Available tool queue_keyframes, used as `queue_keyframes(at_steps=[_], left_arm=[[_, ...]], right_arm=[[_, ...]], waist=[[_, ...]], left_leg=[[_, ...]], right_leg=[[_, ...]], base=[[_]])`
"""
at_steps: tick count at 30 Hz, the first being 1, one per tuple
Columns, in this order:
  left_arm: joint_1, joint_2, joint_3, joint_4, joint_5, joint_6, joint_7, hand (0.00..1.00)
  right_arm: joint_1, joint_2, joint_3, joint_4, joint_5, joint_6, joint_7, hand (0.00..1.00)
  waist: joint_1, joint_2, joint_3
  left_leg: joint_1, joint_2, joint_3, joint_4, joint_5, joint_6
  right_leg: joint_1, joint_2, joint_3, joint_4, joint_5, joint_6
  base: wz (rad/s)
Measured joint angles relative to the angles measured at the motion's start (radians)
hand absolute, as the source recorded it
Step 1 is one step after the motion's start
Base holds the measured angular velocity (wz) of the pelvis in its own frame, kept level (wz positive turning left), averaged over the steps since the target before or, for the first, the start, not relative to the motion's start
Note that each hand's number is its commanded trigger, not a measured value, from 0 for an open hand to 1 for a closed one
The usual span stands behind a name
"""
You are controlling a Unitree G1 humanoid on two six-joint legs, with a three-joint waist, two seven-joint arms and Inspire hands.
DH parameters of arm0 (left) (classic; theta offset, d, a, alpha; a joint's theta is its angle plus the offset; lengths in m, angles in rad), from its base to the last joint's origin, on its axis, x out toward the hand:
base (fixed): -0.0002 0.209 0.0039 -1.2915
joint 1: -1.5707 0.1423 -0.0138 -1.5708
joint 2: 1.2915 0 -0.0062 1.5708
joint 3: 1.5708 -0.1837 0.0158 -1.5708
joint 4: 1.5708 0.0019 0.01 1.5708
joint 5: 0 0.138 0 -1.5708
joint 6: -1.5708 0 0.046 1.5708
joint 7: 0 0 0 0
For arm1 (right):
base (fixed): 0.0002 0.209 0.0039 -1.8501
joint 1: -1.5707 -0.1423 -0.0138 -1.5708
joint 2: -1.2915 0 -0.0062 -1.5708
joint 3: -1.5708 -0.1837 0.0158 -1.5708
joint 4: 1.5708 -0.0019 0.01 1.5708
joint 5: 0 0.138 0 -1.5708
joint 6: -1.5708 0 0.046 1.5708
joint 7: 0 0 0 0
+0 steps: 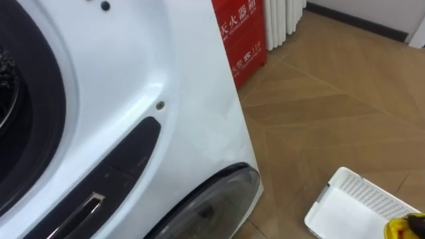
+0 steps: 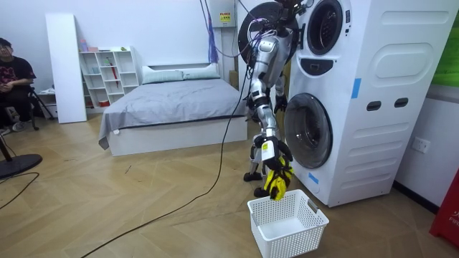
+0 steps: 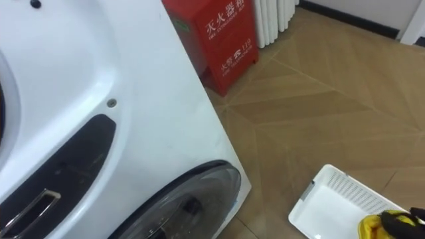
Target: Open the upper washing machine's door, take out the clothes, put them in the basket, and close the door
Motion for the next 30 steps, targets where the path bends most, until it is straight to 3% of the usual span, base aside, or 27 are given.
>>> queue_keyframes(at_steps=[5, 12, 30], left_arm=[[0.0, 0.004, -0.002, 0.001, 0.0, -0.012, -0.001, 0.0], [0.0, 0.004, -0.002, 0.001, 0.0, -0.015, -0.001, 0.0], [0.0, 0.004, -0.006, 0.001, -0.002, -0.031, -0.001, 0.0]], right_arm=[[-0.001, 0.0, 0.02, 0.0, 0.018, 0.0, -0.014, 0.0], [-0.002, 0.0, 0.02, -0.001, 0.023, 0.0, -0.023, 0.0], [0.02, 0.006, 0.021, -0.004, 0.051, 0.0, -0.052, 0.0]], waist=[[0.002, -0.006, -0.0021], [0.003, -0.01, -0.0055], [0.006, -0.015, -0.0042]], left_leg=[[-0.002, 0.012, 0.0, 0.0, 0.0, 0.0], [-0.002, 0.015, 0.0, -0.001, 0.0, 0.0], [0.01, 0.014, -0.001, -0.003, 0.0, 0.0]], right_leg=[[0.008, -0.01, -0.038, -0.017, 0.009, -0.019], [0.015, -0.012, -0.055, -0.027, 0.007, -0.029], [0.036, -0.023, -0.075, -0.032, 0.001, -0.029]], base=[[0.08], [0.07], [0.03]])
